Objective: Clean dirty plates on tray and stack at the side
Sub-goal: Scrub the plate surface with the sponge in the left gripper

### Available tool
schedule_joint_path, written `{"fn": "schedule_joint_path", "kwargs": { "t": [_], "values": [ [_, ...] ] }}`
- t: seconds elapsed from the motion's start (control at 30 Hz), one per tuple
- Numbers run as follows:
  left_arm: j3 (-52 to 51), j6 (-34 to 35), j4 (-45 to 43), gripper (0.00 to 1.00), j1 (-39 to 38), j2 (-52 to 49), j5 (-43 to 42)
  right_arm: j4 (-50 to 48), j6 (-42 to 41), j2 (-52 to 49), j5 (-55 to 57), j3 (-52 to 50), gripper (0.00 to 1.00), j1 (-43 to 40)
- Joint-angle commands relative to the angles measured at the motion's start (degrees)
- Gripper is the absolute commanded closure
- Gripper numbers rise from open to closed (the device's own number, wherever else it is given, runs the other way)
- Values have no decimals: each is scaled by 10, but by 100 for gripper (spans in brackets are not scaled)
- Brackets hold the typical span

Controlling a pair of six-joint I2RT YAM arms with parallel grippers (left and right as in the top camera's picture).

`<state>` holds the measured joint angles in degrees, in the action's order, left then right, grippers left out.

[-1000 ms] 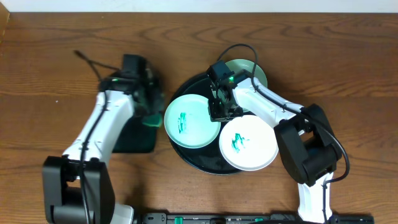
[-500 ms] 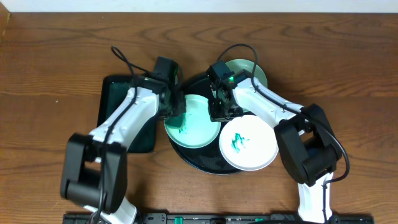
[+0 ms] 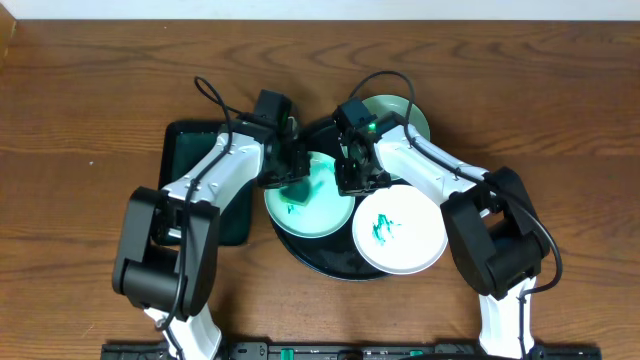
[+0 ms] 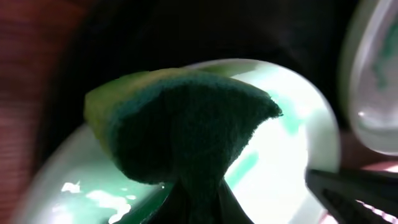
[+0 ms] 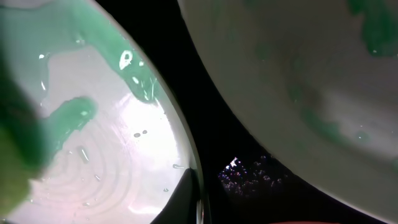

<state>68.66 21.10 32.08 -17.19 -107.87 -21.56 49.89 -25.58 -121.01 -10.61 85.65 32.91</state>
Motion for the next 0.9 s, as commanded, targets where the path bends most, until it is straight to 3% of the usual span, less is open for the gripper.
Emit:
{"fn": "schedule_joint_path", "kwargs": {
  "t": [0.0,0.23,0.53,0.73,0.87],
  "values": [
    [-1,6,-13,93,-34,-26,-115,6,10,-16,-4,-21,99,5],
    [-1,7,-13,93,-46,-26,-141,7,10,-16,-4,-21,99,5],
    [-1,45,104,93,26,-26,104,15,10,-16,-4,-21,99,5],
    [-1,44,131,93,46,-26,181,11,10,-16,-4,-21,99,5],
    [-1,24,124,93,35,-26,154,11,10,-16,-4,-21,99,5]
  ]
}}
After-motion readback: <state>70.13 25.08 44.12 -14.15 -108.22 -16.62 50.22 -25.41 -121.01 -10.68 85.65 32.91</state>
